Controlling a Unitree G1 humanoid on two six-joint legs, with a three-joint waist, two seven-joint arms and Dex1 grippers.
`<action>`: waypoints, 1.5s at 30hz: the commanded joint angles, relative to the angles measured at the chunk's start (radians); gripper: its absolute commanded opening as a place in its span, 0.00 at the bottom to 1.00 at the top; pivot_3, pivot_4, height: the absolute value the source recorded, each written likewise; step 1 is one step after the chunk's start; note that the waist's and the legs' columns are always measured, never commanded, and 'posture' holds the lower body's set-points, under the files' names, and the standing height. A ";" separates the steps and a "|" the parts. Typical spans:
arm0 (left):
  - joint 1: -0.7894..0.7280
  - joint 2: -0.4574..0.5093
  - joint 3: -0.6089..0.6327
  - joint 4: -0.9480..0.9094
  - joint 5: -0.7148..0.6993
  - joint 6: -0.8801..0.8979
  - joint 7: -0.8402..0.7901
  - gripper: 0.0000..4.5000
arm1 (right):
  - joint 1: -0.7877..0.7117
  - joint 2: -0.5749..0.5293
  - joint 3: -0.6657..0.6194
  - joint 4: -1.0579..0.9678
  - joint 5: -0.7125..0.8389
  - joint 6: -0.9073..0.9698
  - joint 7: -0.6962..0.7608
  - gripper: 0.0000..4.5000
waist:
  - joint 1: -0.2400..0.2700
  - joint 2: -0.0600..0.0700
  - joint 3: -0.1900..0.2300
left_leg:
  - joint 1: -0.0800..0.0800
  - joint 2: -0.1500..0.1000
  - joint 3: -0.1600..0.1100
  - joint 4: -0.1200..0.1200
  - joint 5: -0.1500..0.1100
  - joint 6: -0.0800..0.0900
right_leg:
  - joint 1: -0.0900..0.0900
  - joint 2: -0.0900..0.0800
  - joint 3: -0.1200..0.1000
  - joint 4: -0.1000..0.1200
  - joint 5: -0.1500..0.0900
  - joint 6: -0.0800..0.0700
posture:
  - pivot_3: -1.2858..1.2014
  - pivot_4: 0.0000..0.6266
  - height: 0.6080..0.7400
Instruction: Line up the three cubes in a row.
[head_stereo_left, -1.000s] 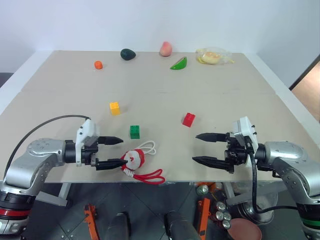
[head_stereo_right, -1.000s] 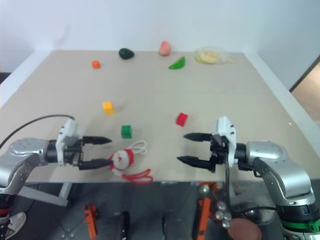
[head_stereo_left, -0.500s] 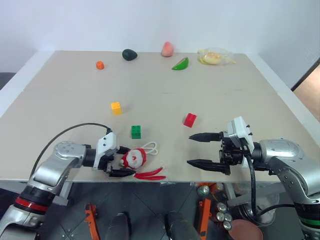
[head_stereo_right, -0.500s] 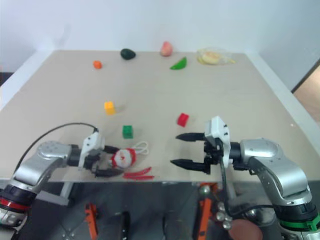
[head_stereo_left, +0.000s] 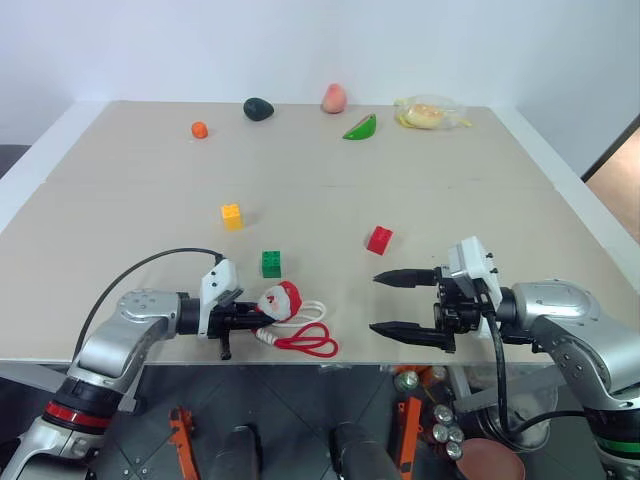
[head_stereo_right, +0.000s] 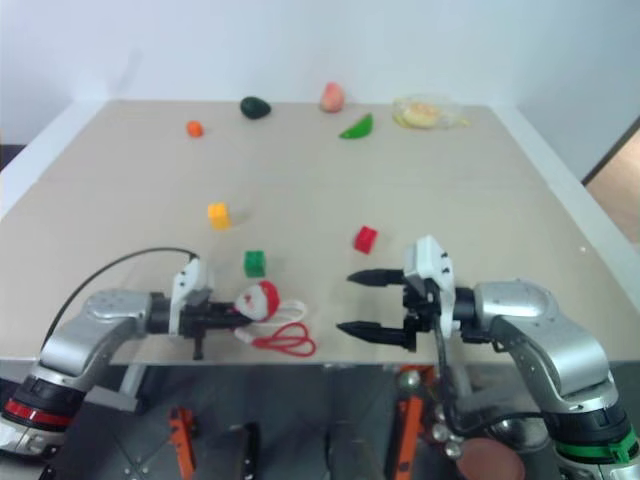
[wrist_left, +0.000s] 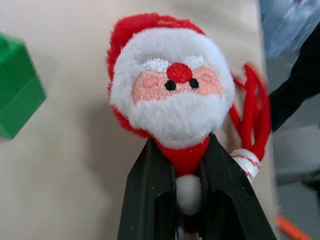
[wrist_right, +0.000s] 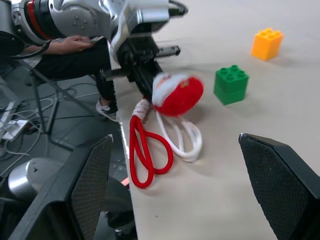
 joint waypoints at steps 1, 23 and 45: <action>-0.038 -0.026 0.146 -0.116 -0.199 0.095 0.049 0.05 | -0.037 0.001 -0.002 0.006 0.001 -0.016 0.017 0.93 | 0.000 0.000 0.000 | 0.000 0.000 0.000 0.000 0.000 0.000 | 0.000 0.000 0.000 0.000 0.000 0.000 | 0.52 0.24 1.00; -0.319 -0.064 0.553 0.558 0.089 -0.065 1.104 0.05 | -0.125 0.057 0.070 0.094 -0.039 -0.045 0.063 0.93 | 0.008 -0.004 0.002 | -0.001 0.000 -0.002 0.000 -0.001 -0.001 | 0.001 0.001 -0.001 0.000 0.003 0.008 | 0.52 0.24 1.00; -0.405 -0.180 0.549 0.476 0.106 -0.345 1.104 0.98 | -0.079 0.052 0.033 0.047 -0.021 -0.031 0.012 0.93 | 0.025 -0.005 0.002 | 0.000 0.000 -0.003 0.000 0.001 -0.004 | 0.001 0.001 -0.004 0.000 0.005 0.007 | 0.52 0.24 1.00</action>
